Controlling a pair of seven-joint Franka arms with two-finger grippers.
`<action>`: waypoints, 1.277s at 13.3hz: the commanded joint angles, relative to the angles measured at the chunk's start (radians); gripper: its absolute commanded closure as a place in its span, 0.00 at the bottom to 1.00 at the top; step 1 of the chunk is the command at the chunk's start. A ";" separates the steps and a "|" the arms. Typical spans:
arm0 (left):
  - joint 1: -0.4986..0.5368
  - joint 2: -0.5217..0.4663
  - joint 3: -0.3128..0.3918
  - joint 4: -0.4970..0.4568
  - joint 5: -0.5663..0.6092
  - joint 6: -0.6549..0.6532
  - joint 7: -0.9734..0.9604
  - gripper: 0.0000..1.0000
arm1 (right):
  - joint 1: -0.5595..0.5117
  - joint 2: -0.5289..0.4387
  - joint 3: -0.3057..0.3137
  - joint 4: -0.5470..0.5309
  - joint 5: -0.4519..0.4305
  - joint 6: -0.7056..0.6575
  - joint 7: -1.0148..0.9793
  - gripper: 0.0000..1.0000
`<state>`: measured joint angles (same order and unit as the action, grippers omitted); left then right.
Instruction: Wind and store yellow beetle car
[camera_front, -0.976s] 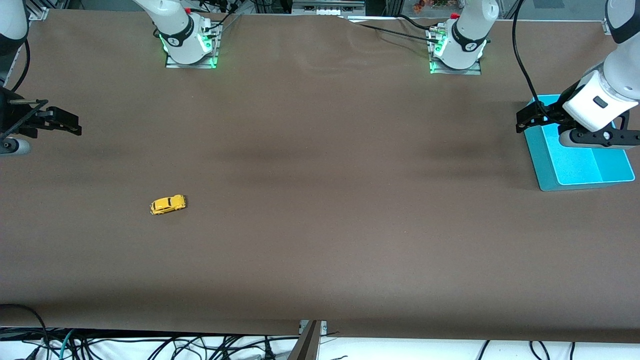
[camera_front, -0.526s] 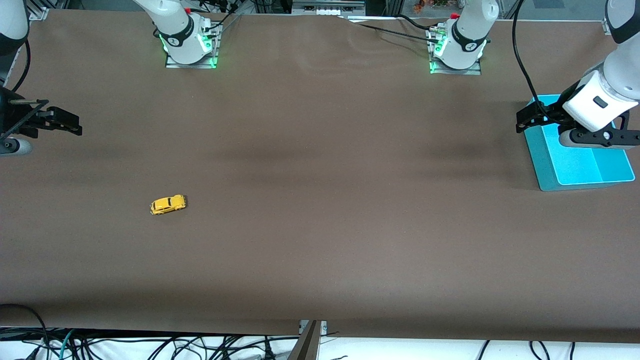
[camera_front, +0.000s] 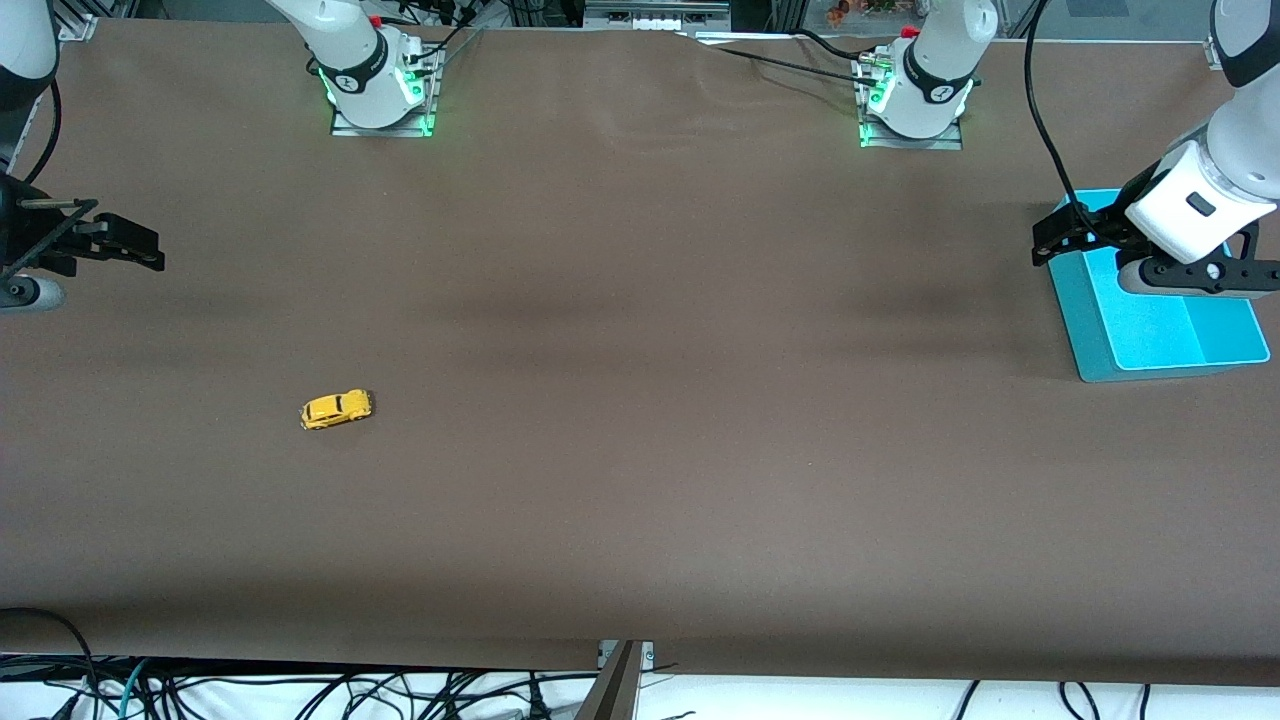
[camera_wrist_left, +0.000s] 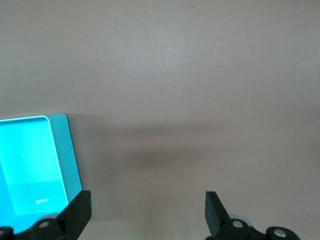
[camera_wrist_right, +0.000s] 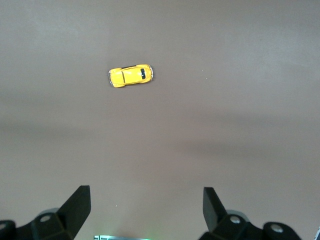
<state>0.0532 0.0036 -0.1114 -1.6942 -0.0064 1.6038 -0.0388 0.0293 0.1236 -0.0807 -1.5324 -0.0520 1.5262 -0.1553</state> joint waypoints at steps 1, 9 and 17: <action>0.005 -0.013 -0.001 -0.005 -0.017 -0.007 0.004 0.00 | 0.009 -0.002 0.007 -0.002 0.014 0.008 0.008 0.01; 0.005 -0.013 -0.001 -0.005 -0.017 -0.007 0.002 0.00 | 0.109 0.031 0.012 -0.003 0.037 -0.014 -0.012 0.01; 0.005 -0.011 -0.001 -0.005 -0.015 -0.007 0.002 0.00 | 0.138 0.183 0.009 -0.014 0.007 0.080 -0.566 0.01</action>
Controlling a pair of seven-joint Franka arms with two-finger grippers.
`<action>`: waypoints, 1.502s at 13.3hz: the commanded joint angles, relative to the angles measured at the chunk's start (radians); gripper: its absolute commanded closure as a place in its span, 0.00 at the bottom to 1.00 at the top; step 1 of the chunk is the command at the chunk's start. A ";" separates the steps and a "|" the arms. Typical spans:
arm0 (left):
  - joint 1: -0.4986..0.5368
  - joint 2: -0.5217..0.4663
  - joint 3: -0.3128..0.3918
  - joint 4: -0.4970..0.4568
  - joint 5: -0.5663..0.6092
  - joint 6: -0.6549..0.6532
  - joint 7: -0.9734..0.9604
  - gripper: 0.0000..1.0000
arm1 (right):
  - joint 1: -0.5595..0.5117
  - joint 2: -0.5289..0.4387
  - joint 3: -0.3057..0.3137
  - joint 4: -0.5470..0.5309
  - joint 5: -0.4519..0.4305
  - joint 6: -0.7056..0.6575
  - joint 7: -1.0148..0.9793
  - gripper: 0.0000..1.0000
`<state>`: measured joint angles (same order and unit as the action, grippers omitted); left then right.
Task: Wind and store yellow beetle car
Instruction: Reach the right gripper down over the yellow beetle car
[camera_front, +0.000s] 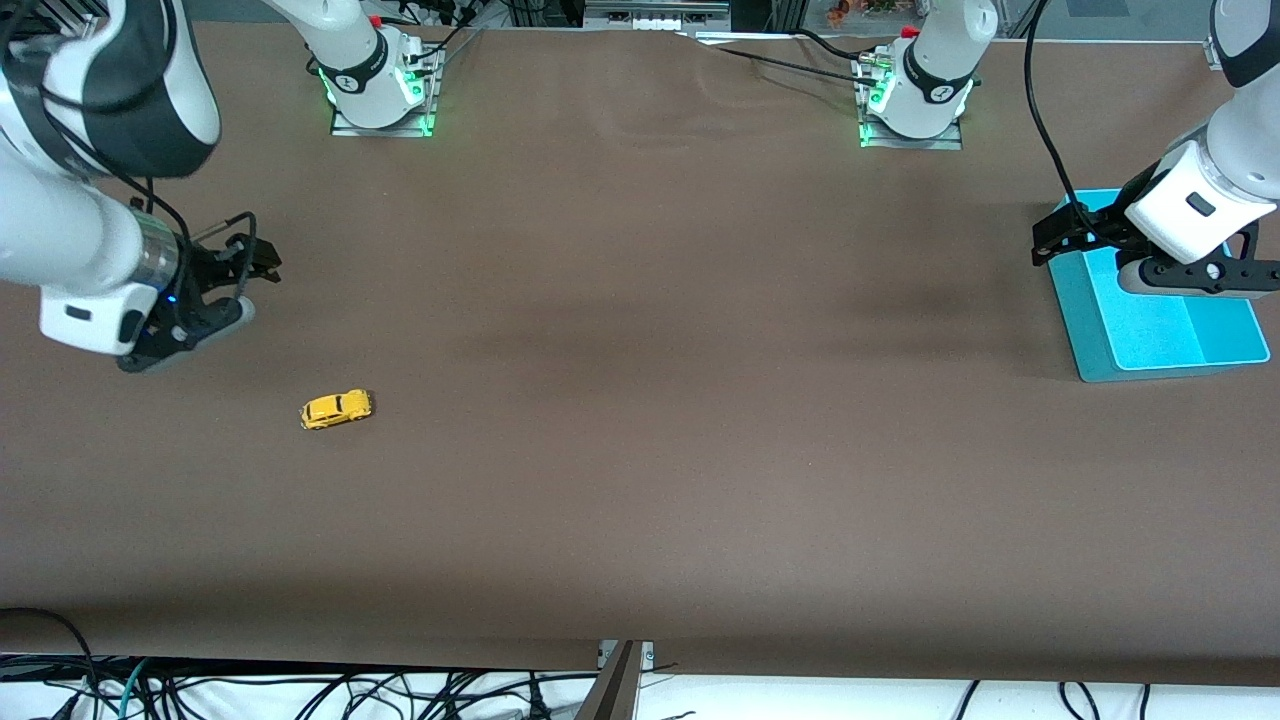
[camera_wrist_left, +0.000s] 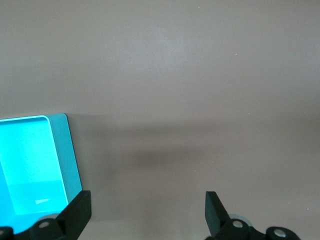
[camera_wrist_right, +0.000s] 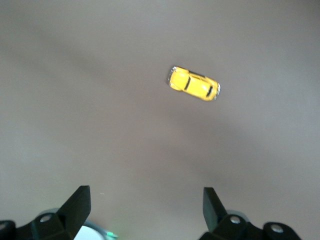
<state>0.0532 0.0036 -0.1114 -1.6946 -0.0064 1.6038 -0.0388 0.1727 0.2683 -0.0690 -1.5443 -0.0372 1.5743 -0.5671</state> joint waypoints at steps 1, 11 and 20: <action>0.005 -0.011 -0.001 -0.007 -0.015 -0.007 0.002 0.00 | -0.007 0.058 -0.005 -0.013 -0.009 0.056 -0.216 0.01; 0.008 -0.010 -0.001 -0.008 -0.017 0.001 0.000 0.00 | -0.061 0.180 -0.008 -0.246 0.002 0.554 -0.905 0.01; 0.008 -0.013 -0.001 -0.010 -0.017 0.001 0.002 0.00 | -0.061 0.258 -0.002 -0.339 0.003 0.815 -1.103 0.01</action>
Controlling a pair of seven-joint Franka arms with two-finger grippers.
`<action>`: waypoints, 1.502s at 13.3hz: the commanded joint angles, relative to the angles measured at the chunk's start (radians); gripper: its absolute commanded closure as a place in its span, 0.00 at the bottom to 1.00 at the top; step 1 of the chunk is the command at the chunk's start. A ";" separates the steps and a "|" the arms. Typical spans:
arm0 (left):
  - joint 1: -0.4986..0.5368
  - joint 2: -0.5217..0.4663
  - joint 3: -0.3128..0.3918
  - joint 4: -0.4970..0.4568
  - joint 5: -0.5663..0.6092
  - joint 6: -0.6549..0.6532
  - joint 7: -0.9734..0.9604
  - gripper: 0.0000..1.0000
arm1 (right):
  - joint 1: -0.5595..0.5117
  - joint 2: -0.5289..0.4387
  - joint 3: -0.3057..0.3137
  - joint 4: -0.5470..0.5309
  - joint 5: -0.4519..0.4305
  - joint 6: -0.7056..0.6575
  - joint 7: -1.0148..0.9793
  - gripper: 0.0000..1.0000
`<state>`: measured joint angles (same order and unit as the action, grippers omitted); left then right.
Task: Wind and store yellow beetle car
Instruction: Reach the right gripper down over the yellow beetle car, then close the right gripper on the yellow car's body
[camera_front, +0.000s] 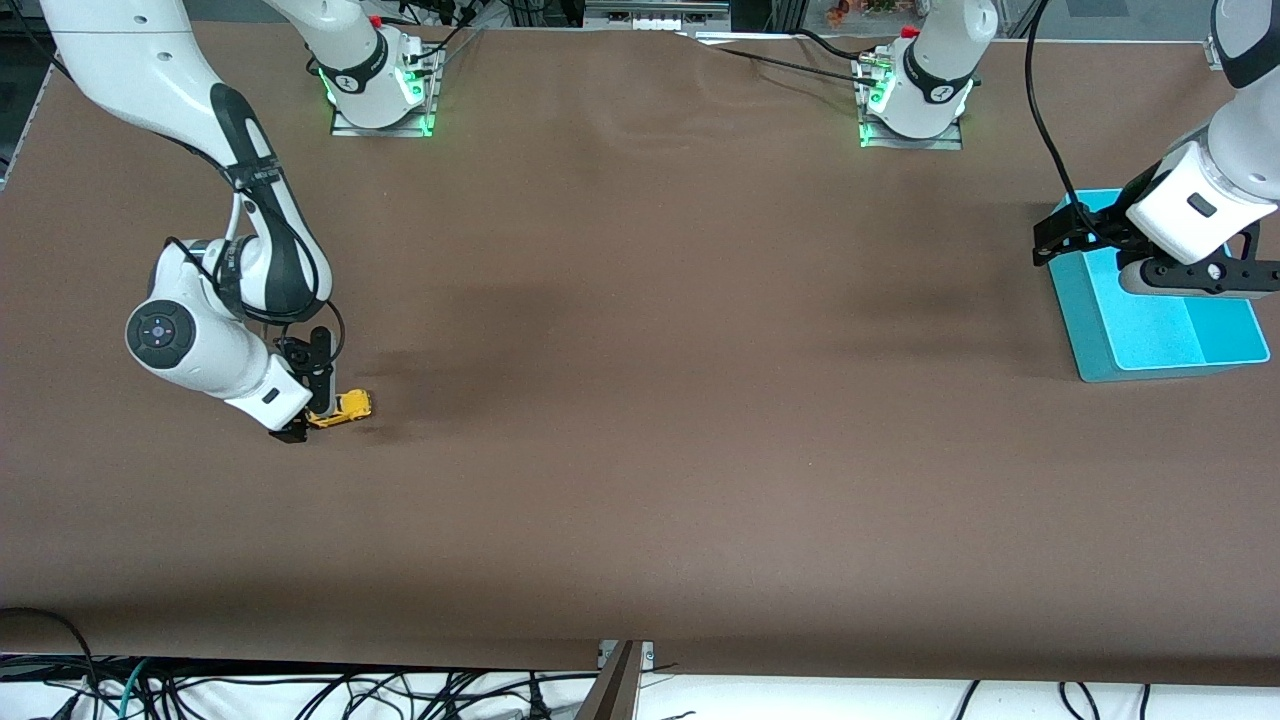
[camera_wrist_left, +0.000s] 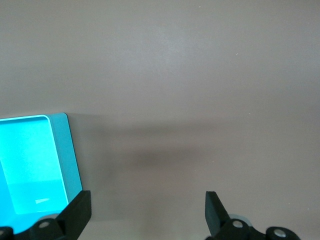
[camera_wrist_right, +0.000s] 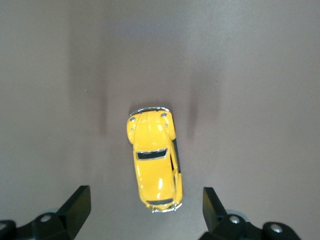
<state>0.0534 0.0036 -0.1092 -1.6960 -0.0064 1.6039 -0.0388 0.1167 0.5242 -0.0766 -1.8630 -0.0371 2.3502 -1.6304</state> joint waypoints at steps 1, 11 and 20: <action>0.008 -0.013 -0.003 -0.010 -0.017 0.001 0.002 0.00 | -0.005 0.007 0.006 -0.025 0.003 0.056 -0.048 0.02; 0.008 -0.013 -0.003 -0.010 -0.017 0.001 0.002 0.00 | -0.005 0.031 0.008 -0.034 0.025 0.101 -0.108 0.56; 0.008 -0.011 -0.003 -0.008 -0.015 0.001 0.002 0.00 | 0.007 0.025 0.008 -0.033 0.039 0.054 0.015 0.95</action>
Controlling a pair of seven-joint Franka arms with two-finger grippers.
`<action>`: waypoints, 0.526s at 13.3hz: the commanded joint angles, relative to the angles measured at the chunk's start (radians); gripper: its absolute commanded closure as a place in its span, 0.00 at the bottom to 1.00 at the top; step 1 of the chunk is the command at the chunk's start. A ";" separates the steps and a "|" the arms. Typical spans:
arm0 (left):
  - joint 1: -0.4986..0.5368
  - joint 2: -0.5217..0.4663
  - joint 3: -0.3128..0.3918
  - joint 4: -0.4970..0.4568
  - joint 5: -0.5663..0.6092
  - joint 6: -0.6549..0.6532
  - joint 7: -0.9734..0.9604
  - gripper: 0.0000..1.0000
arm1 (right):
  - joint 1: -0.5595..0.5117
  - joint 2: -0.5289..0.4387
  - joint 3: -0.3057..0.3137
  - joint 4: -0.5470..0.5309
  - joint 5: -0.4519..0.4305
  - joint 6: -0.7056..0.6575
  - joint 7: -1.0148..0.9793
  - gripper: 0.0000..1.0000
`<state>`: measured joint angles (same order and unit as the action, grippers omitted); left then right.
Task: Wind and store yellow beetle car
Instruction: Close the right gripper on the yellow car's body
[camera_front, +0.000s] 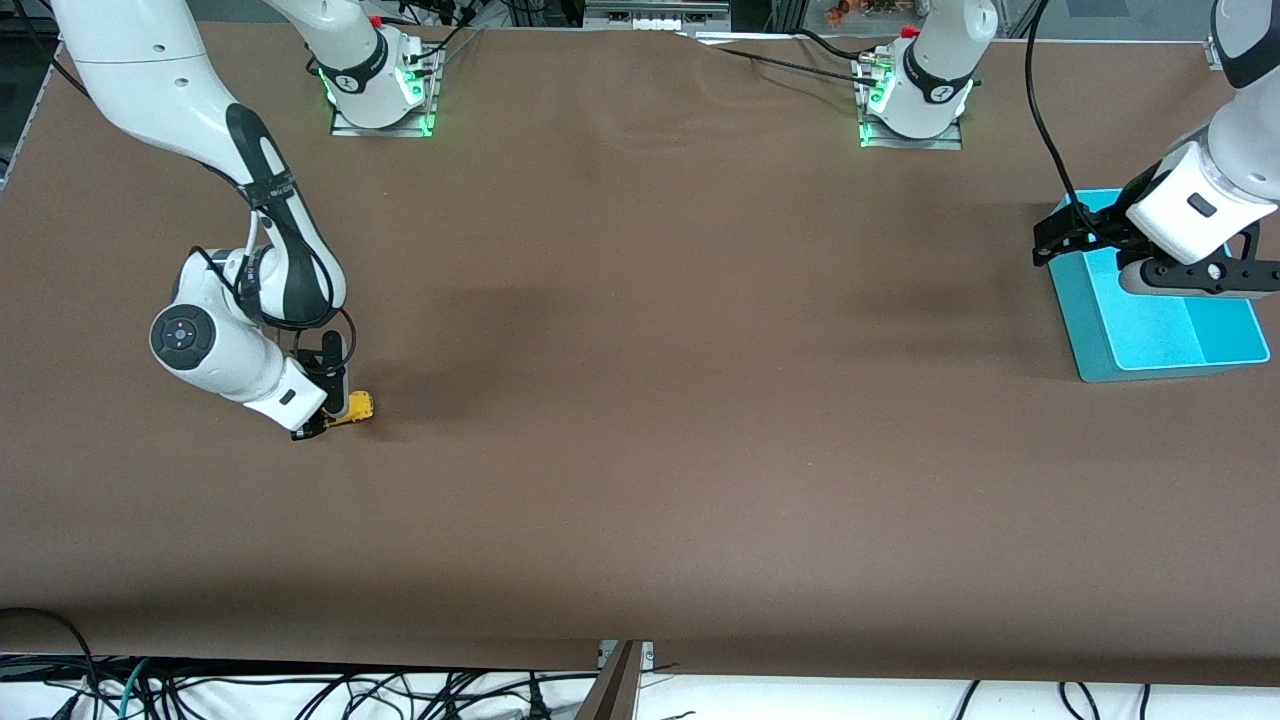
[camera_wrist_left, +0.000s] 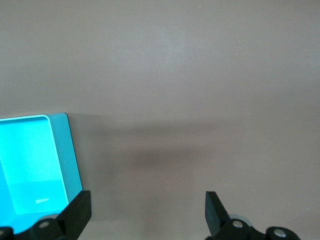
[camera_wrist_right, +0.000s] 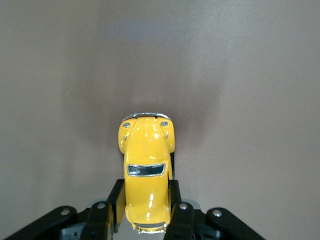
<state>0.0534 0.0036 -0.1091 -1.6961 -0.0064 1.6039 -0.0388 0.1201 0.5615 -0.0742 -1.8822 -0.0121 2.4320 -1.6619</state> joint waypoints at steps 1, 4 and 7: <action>0.008 -0.011 -0.003 -0.008 -0.015 0.001 0.002 0.00 | 0.007 -0.012 0.005 -0.012 0.014 -0.033 0.071 0.95; 0.008 -0.011 -0.003 -0.008 -0.015 0.001 0.002 0.00 | 0.007 0.006 0.005 -0.015 0.014 -0.034 0.111 0.94; 0.008 -0.011 -0.003 -0.008 -0.015 0.001 0.002 0.00 | -0.007 0.034 0.002 -0.015 0.014 -0.024 0.105 0.93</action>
<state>0.0534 0.0036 -0.1091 -1.6961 -0.0064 1.6039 -0.0388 0.1243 0.5619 -0.0721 -1.8815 -0.0113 2.4192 -1.5656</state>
